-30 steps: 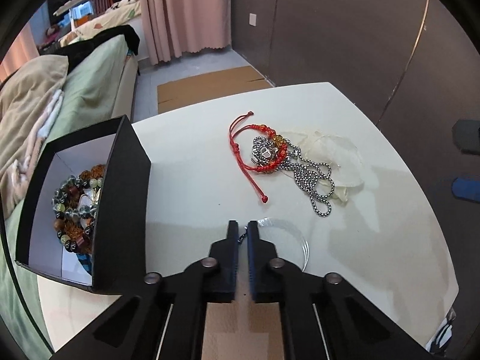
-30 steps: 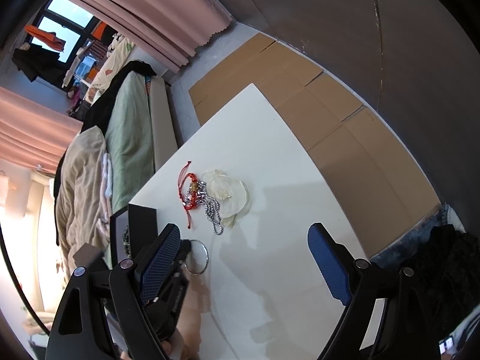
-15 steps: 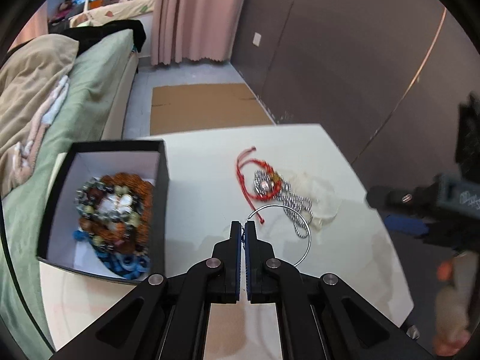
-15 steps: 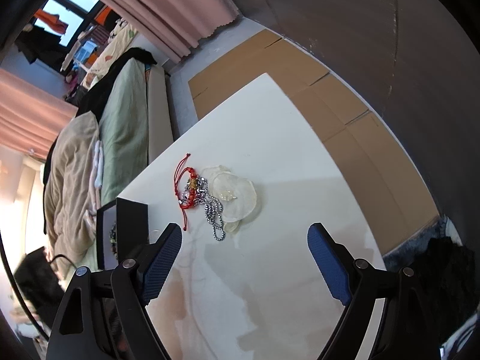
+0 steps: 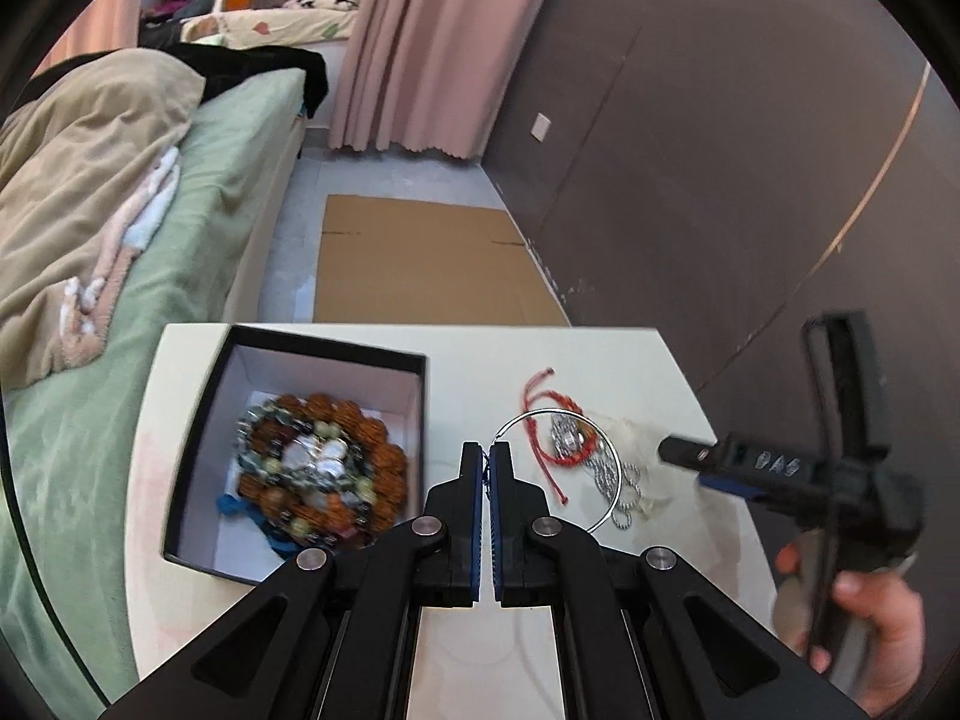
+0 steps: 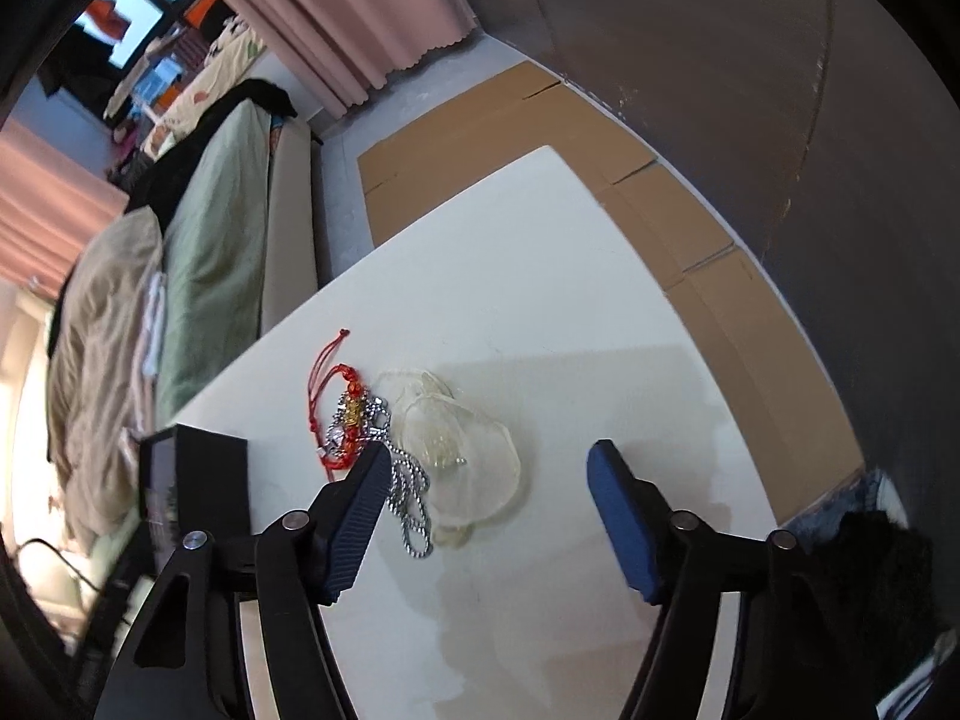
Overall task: Organize jewelry
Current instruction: 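Drop the hoop into the box with the left gripper while the right grasps the clear plastic bag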
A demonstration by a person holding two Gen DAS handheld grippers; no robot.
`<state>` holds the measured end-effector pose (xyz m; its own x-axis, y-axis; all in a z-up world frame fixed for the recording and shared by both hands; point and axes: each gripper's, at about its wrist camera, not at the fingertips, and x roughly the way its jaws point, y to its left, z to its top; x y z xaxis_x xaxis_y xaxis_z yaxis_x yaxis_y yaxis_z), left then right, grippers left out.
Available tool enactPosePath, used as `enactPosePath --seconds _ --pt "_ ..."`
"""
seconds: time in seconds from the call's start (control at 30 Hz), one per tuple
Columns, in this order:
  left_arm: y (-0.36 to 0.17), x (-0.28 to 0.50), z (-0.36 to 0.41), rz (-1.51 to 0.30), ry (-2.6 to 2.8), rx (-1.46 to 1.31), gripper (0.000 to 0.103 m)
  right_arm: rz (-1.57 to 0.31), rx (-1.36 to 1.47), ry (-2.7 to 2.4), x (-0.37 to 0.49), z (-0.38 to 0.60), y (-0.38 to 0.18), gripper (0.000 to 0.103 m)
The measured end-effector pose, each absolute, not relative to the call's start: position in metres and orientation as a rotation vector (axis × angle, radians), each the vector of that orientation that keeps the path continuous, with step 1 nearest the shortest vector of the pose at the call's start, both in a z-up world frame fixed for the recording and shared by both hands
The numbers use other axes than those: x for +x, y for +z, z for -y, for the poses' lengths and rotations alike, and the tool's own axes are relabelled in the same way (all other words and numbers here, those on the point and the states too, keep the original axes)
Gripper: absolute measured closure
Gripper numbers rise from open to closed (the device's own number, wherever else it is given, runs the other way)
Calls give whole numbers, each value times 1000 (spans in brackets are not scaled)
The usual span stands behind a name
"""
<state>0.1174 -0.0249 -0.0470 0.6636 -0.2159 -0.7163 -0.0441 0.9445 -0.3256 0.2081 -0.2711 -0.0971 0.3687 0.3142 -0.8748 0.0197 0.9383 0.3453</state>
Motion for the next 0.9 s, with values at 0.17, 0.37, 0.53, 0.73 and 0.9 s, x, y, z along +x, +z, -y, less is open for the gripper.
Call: enactPosePath --seconds 0.17,0.37,0.53,0.73,0.9 --pt "-42 117 3 -826 -75 -365 102 -1170 242 190 211 256 -102 67" --pt "-41 114 -28 -821 -23 -411 102 -1170 284 207 209 259 -99 100" --pt "-47 114 -51 -830 20 -458 102 -1086 356 257 203 265 -73 100" --pt "-49 116 -56 -840 23 -457 102 -1007 494 299 196 272 -52 100" --pt "-56 122 -57 -847 14 -487 102 -928 565 365 186 266 -28 100"
